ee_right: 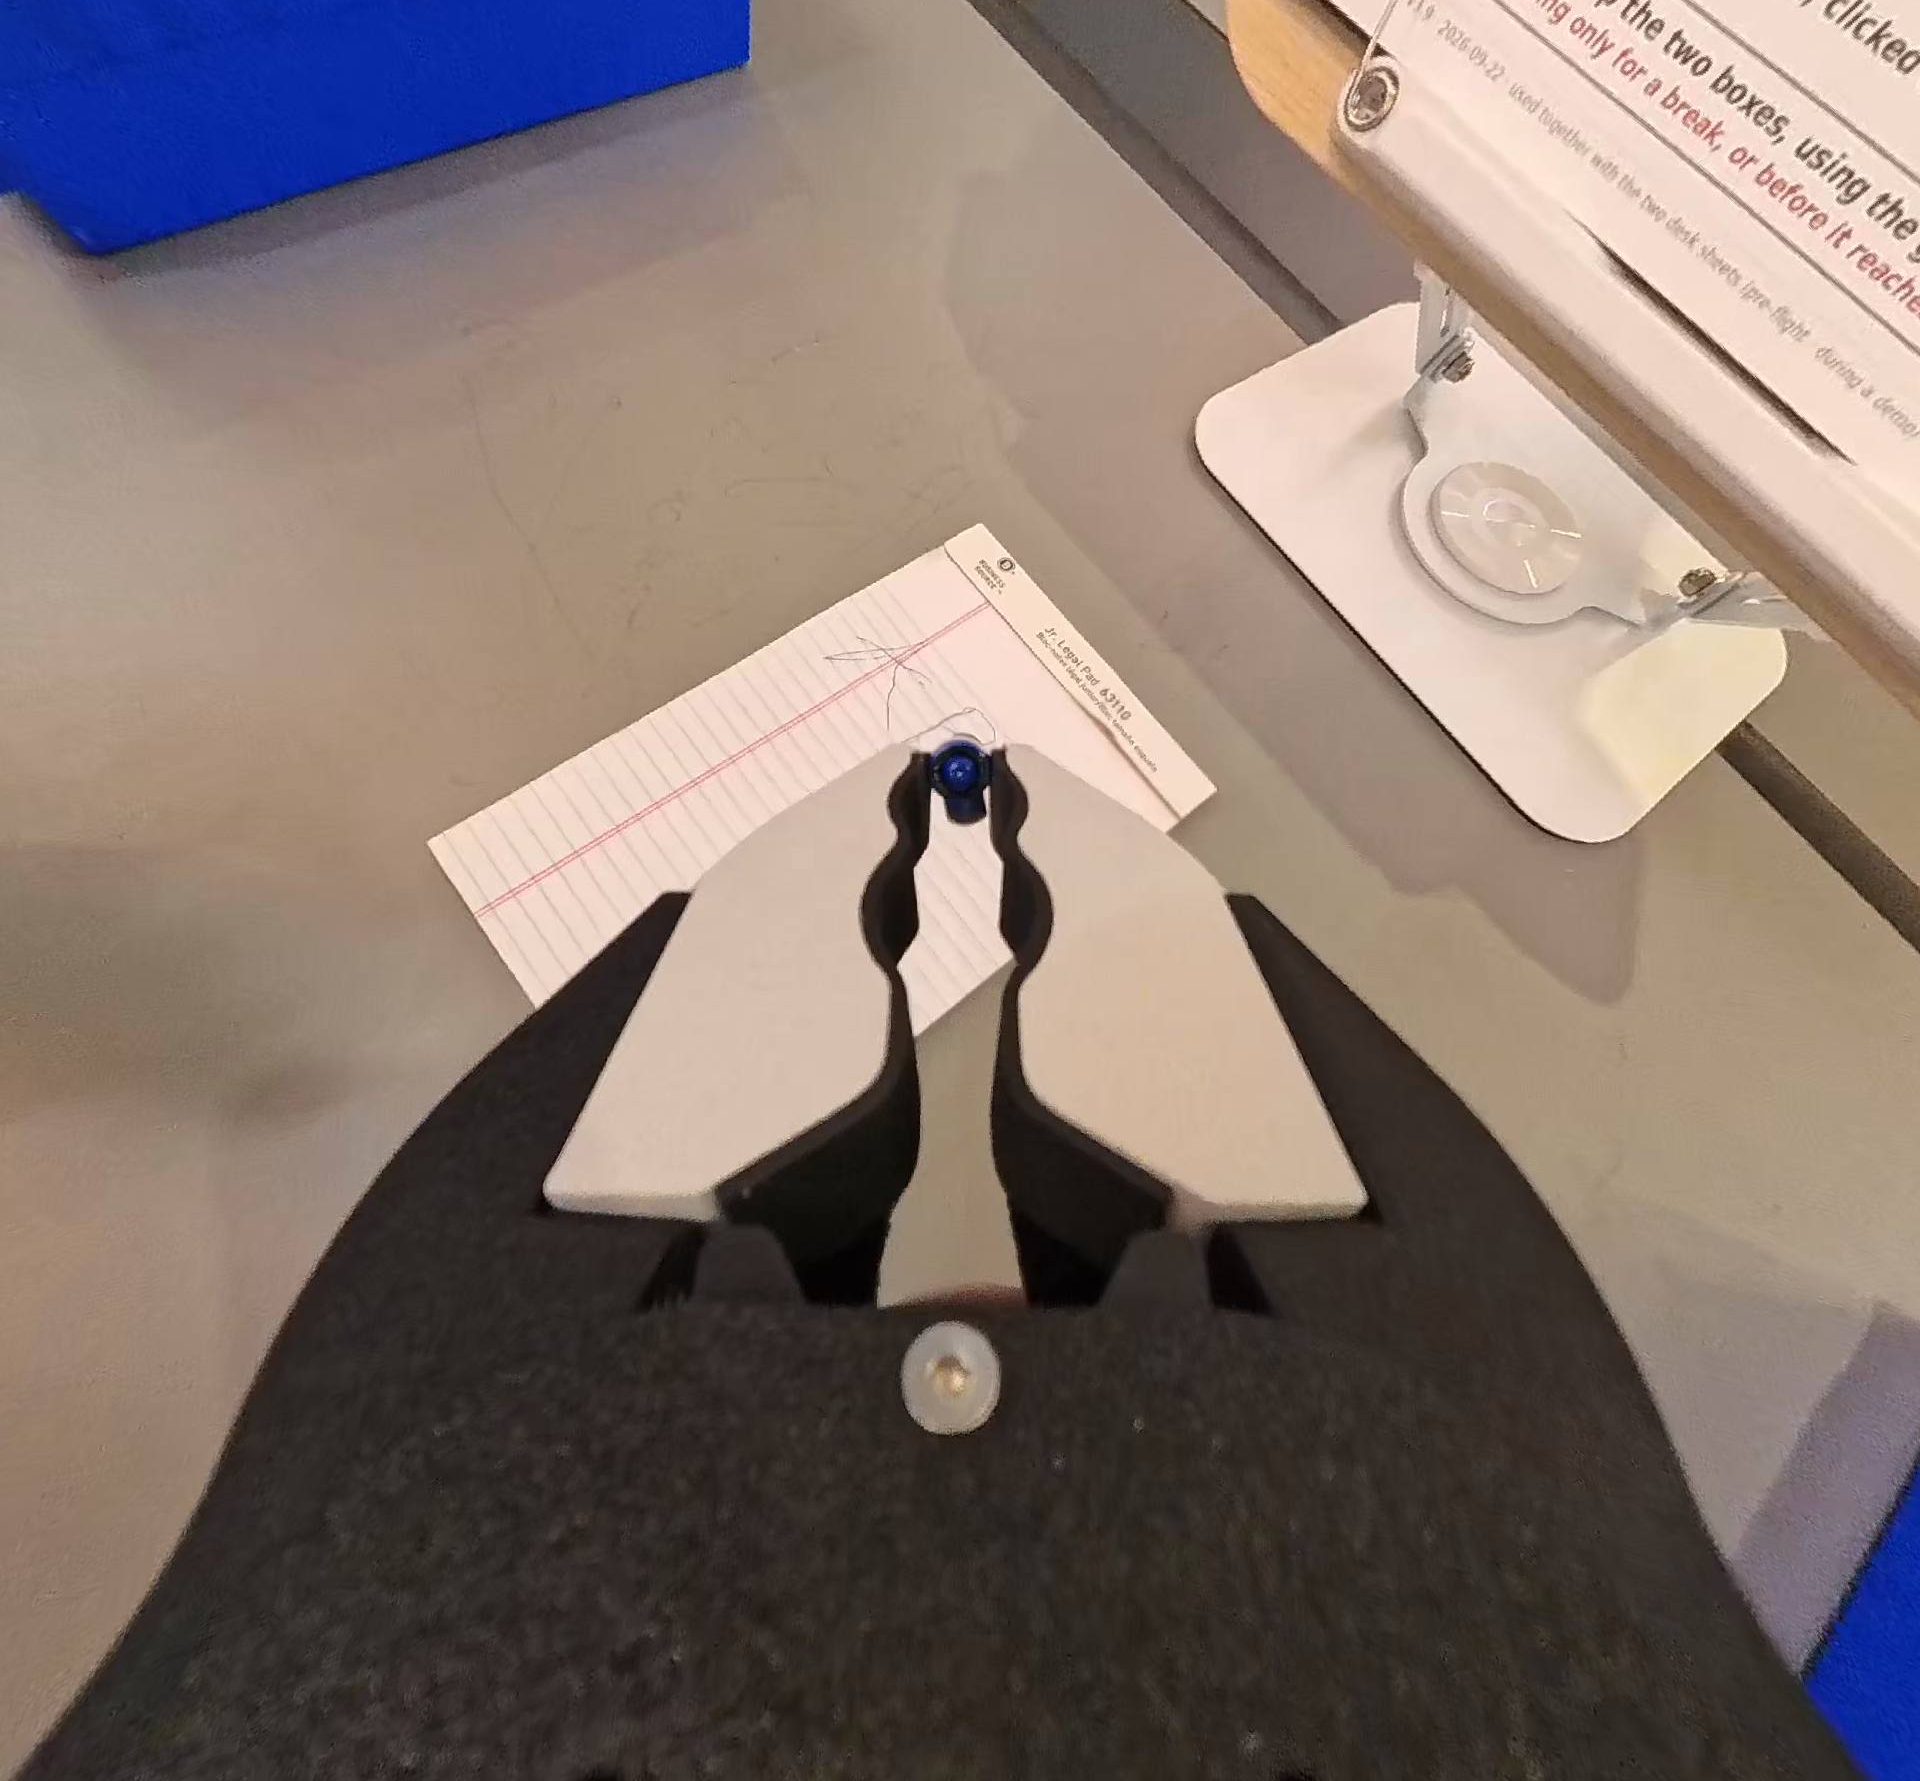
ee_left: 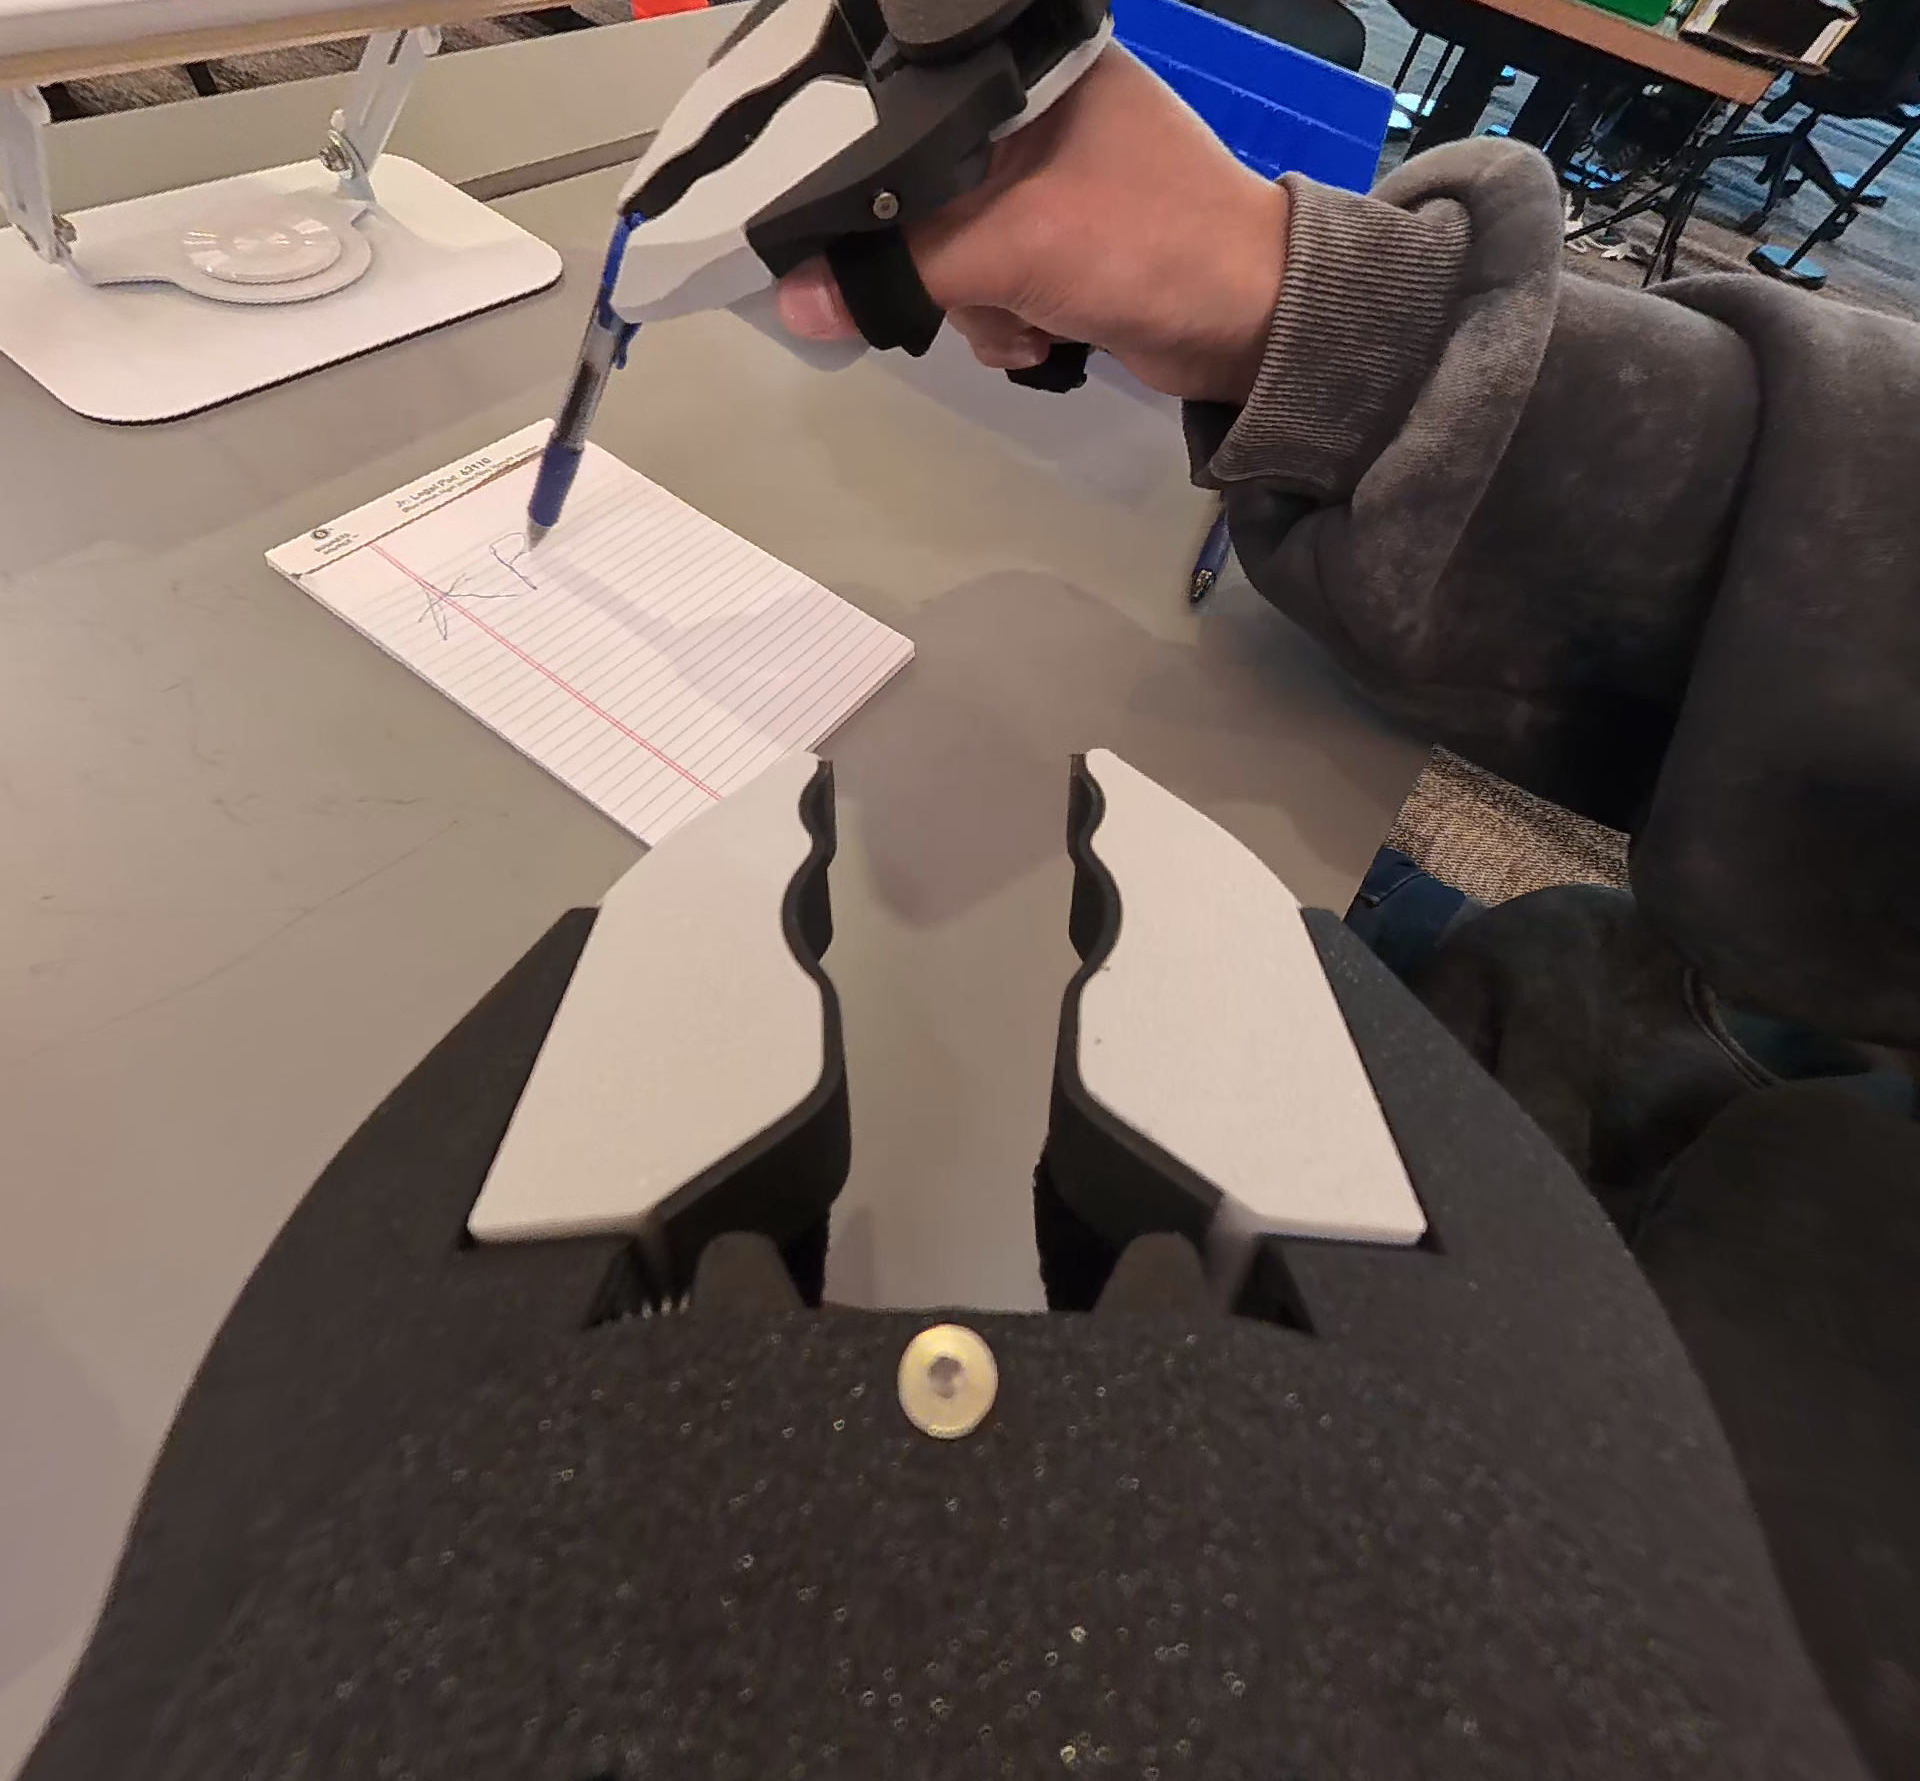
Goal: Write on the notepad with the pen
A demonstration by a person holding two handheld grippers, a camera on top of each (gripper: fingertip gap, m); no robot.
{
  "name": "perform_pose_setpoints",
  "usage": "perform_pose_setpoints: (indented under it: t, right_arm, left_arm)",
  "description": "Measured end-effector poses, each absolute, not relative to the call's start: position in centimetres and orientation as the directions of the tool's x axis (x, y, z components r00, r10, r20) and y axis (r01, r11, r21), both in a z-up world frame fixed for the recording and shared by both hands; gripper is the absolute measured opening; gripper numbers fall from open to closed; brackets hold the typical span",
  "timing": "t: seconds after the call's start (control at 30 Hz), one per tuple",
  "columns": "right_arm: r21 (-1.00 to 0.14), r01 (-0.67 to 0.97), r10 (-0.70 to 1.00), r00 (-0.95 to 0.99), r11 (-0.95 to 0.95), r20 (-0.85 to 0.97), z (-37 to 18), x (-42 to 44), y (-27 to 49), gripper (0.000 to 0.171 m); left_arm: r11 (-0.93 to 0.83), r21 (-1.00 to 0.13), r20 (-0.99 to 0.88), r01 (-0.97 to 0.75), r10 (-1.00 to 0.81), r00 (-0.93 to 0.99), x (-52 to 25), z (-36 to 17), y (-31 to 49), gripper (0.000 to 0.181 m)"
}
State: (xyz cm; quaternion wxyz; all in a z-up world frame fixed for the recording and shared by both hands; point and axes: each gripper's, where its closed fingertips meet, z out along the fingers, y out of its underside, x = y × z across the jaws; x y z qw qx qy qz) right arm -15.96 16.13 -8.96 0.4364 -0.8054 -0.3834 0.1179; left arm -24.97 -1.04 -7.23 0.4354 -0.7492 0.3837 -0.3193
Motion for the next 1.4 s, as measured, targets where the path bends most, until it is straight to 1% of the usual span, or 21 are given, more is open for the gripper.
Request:
perform_pose_setpoints:
  t: [0.63,0.9,1.0,1.13,1.4]
  right_arm:
    - [-0.787,0.529,0.734,0.663,-0.319,0.148,-9.0,-16.9,14.6,0.011]
    - [-0.797,0.509,0.73,0.671,-0.326,0.13,-8.9,-16.9,14.7,0.011]
    - [-0.815,0.491,0.711,0.688,-0.306,0.148,-7.8,-16.2,14.9,0.011]
    - [-0.814,0.481,0.677,0.719,-0.326,0.154,-6.6,-13.9,15.5,0.011]
    - [-0.789,0.491,0.668,0.73,-0.369,0.141,-7.9,-12.5,16.2,0.011]
  left_arm:
    - [-0.338,-0.892,0.154,-0.298,-0.85,0.504,-25.1,-7.7,-1.1,0.043]
    - [-0.338,-0.891,0.153,-0.303,-0.852,0.501,-25.1,-7.8,-1.2,0.043]
    - [-0.336,-0.891,0.15,-0.305,-0.853,0.501,-25.1,-7.8,-1.3,0.043]
    - [-0.341,-0.889,0.157,-0.305,-0.853,0.498,-25.0,-7.9,-1.3,0.043]
    - [-0.346,-0.881,0.157,-0.323,-0.857,0.491,-24.6,-8.5,-1.3,0.043]
